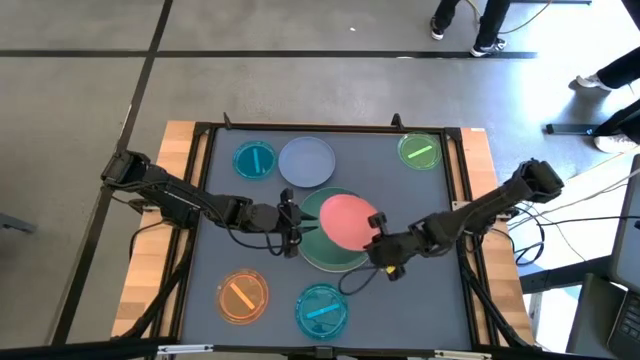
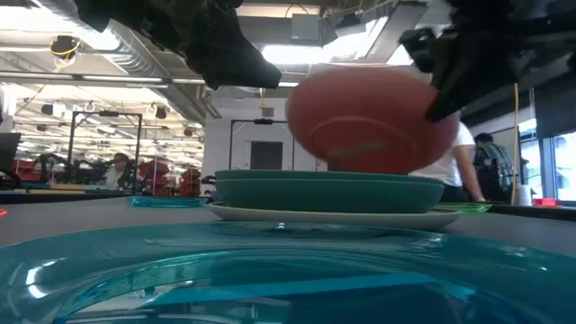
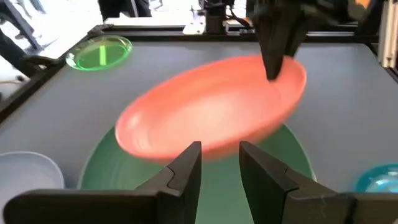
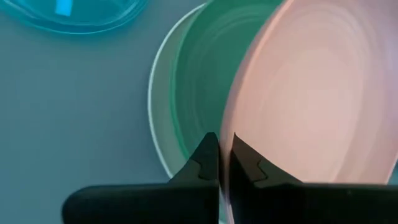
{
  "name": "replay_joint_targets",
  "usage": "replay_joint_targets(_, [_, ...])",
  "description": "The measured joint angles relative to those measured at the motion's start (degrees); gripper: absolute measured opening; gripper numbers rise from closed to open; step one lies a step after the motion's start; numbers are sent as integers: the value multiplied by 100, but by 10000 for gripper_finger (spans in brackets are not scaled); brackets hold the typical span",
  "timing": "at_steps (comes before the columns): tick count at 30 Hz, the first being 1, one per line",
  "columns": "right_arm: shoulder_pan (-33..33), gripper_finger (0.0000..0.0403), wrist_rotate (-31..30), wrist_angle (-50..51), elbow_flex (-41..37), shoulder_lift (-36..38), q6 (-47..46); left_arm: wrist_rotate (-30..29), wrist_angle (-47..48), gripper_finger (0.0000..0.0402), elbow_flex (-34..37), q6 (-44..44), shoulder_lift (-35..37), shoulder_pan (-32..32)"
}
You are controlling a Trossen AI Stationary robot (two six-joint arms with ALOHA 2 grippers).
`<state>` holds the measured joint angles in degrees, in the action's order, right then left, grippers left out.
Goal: Stack plastic plates
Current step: Stack the orange plate on top of the green plate
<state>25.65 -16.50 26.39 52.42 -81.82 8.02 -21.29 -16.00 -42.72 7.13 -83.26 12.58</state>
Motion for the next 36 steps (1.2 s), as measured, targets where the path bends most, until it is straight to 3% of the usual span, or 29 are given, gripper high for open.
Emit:
replay_joint_targets(9, [-592, 3, 720, -752, 0, -568, 390, -346, -11, 102, 0, -17, -2, 0])
replay_joint_targets(19, [-771, 3, 717, -1073, 7, -1000, 103, -348, -12, 102, 0, -2, -2, 0])
replay_joint_targets(36, [-771, 3, 1006, -1255, 7, -1034, -62, -348, -12, 102, 0, 0, -2, 0])
